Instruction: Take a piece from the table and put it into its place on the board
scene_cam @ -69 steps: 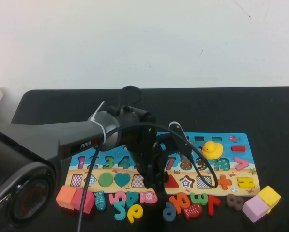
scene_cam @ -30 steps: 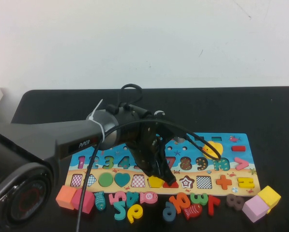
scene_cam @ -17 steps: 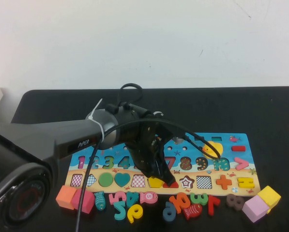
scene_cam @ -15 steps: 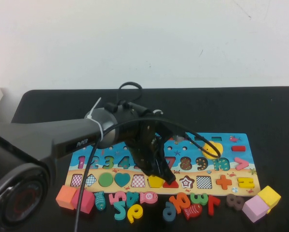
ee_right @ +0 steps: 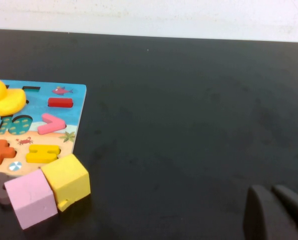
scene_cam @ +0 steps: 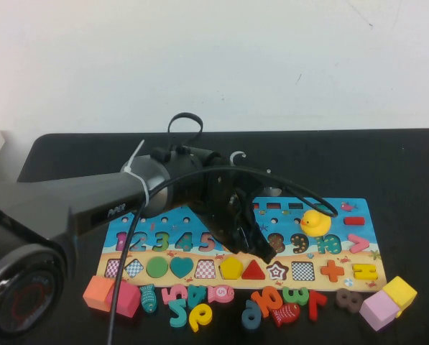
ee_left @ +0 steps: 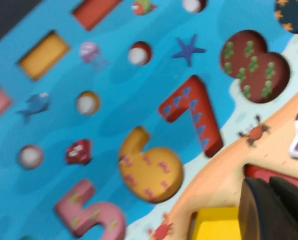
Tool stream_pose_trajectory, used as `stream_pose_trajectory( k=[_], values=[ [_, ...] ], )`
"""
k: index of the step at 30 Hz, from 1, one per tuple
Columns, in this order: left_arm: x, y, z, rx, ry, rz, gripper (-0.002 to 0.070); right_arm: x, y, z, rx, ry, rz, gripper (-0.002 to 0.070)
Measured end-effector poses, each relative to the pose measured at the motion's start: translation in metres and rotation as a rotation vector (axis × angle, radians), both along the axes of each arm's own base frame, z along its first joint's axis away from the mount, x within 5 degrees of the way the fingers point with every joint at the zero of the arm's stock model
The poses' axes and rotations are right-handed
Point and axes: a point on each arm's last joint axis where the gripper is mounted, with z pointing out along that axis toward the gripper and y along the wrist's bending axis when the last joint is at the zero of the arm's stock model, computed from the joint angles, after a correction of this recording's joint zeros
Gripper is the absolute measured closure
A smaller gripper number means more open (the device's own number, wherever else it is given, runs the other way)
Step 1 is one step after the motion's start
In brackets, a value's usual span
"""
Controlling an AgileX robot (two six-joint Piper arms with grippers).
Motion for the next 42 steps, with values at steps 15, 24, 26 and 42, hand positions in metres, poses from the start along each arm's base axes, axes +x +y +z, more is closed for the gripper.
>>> stream_pose_trajectory(
  k=[15,24,26,42],
  values=[
    [0.001,-0.003,-0.022,0.003,0.037,-0.007,0.0675,0.000,0.000,0.000,0.000,0.000,0.000,0.0657],
    [-0.001,0.004,-0.025,0.095,0.043,-0.055,0.0675,0.000,0.000,0.000,0.000,0.000,0.000,0.0657],
    [-0.001,0.004,-0.025,0.098,0.042,-0.054,0.0675,0.000,0.000,0.000,0.000,0.000,0.000,0.0657],
    [-0.046,0.038,0.111,-0.094,-0.317,-0.036,0.0675,0.000,0.000,0.000,0.000,0.000,0.000,0.0657]
  ],
)
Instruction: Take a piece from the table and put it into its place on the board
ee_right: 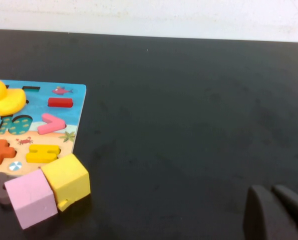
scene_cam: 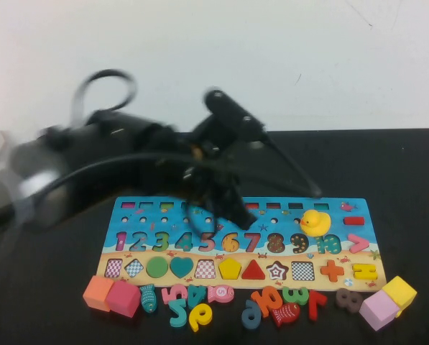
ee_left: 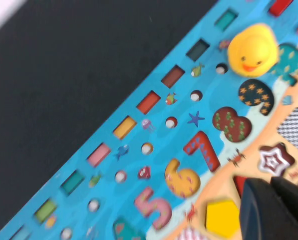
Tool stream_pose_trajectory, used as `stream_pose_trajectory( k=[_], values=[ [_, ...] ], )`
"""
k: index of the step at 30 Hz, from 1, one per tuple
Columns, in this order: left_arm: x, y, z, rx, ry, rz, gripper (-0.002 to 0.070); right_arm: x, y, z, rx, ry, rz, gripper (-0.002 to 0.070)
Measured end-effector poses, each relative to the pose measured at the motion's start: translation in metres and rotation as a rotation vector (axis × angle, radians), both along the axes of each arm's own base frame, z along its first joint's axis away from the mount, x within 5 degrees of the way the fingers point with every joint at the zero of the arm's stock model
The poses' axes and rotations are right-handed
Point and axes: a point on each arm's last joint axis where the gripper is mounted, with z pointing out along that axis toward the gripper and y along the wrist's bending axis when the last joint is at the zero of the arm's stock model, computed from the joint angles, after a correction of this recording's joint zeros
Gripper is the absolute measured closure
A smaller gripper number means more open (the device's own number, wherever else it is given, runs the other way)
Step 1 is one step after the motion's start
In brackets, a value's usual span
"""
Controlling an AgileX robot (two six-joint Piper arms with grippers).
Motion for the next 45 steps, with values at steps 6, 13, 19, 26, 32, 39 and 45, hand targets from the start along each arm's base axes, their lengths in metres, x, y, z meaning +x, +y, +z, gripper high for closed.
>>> stream_pose_trajectory(
  k=[6,13,19,26,32,39,45],
  values=[
    [-0.069,0.048,0.021,-0.112,-0.110,0.041,0.0675,0.000,0.000,0.000,0.000,0.000,0.000,0.0657],
    [-0.133,0.092,0.019,-0.199,-0.191,0.071,0.0675,0.000,0.000,0.000,0.000,0.000,0.000,0.0657],
    [-0.168,0.117,0.024,-0.239,-0.245,0.073,0.0675,0.000,0.000,0.000,0.000,0.000,0.000,0.0657],
    [-0.199,0.138,0.020,-0.222,-0.286,0.045,0.0675,0.000,0.000,0.000,0.000,0.000,0.000,0.0657],
    [-0.219,0.153,-0.008,-0.274,-0.312,0.087,0.0675,0.000,0.000,0.000,0.000,0.000,0.000,0.0657],
    [-0.236,0.171,-0.048,-0.435,-0.412,0.196,0.0675,0.000,0.000,0.000,0.000,0.000,0.000,0.0657],
    [-0.247,0.194,-0.069,-0.453,-0.435,0.400,0.0675,0.000,0.000,0.000,0.000,0.000,0.000,0.0657]
  ],
)
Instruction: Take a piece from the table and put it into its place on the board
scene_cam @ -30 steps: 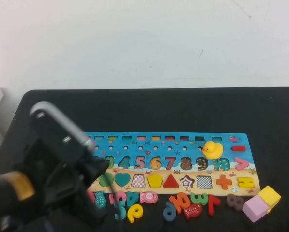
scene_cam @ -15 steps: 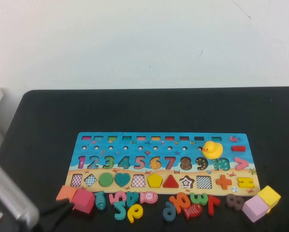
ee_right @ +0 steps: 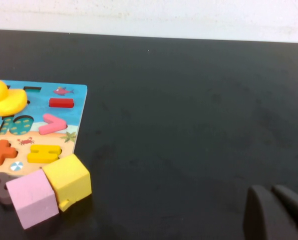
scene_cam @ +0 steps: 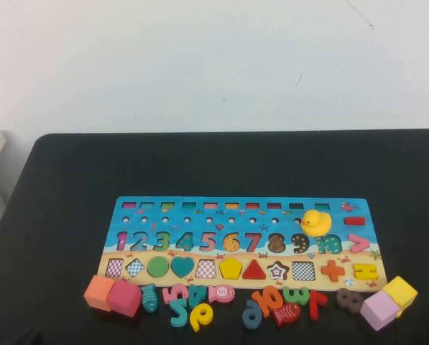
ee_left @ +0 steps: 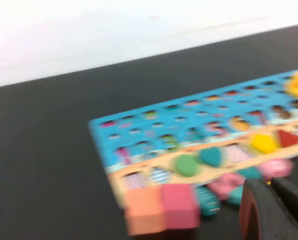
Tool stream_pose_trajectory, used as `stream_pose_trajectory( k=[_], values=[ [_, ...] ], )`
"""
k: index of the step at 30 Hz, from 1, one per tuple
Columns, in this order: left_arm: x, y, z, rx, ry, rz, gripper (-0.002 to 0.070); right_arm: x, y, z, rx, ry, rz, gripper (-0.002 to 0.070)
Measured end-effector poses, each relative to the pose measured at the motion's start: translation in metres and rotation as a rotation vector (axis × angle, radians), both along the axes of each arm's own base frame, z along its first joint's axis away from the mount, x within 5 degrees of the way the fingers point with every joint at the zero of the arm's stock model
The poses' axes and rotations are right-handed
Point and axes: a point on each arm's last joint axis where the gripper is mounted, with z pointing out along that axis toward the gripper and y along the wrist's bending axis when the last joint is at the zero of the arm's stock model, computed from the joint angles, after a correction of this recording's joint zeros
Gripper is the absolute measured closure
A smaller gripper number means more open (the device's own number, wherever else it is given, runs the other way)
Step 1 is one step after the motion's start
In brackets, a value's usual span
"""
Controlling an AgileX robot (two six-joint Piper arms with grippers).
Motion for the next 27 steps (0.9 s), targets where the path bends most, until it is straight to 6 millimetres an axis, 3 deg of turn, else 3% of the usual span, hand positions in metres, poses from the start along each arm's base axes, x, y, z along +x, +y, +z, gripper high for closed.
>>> stream_pose_trajectory(
  k=[13,27],
  values=[
    [-0.019,0.024,-0.017,0.029,-0.035,0.302,0.0676,0.000,0.000,0.000,0.000,0.000,0.000,0.0657],
    [-0.021,0.024,-0.023,0.079,0.026,0.297,0.0675,0.000,0.000,0.000,0.000,0.000,0.000,0.0657]
  ],
)
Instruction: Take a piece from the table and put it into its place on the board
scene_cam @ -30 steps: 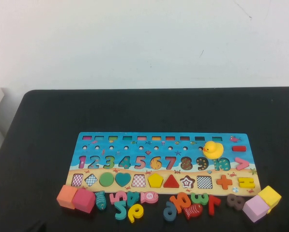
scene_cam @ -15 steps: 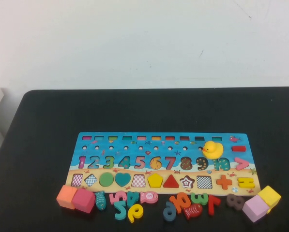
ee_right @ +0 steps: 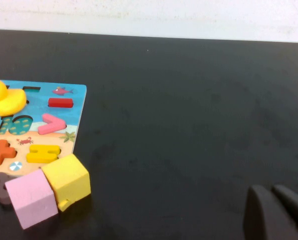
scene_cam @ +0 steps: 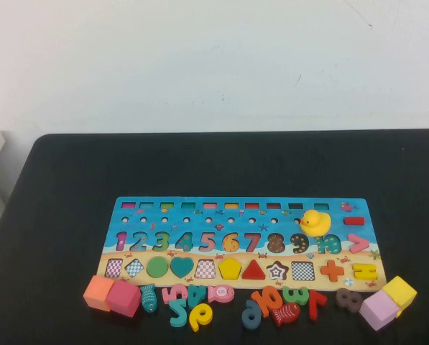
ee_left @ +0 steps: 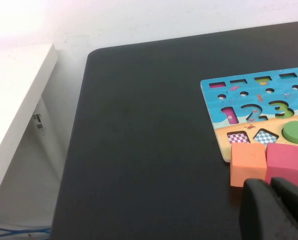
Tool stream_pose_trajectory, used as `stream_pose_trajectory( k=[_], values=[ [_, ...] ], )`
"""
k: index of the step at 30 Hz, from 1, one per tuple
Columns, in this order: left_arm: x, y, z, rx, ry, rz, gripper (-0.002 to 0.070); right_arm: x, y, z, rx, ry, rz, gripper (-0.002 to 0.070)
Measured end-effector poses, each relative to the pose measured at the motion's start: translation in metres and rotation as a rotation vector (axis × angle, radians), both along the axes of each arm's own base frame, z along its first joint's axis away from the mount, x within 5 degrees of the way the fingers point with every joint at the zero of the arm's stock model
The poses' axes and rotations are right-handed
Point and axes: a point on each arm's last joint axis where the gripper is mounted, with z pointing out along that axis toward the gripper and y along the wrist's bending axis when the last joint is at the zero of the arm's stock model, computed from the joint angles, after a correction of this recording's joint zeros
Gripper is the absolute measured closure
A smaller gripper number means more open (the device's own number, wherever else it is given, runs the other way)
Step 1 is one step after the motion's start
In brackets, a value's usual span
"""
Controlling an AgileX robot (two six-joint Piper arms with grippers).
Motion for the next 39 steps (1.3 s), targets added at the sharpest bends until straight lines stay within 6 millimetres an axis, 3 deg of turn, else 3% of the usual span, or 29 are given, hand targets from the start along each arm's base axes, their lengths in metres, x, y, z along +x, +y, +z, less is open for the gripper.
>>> stream_pose_trajectory(
  k=[39],
  values=[
    [-0.0003,-0.0015,0.0001,0.021,-0.004,-0.035,0.0676,0.0000,0.0000,0.0000,0.000,0.000,0.000,0.0657]
  ],
)
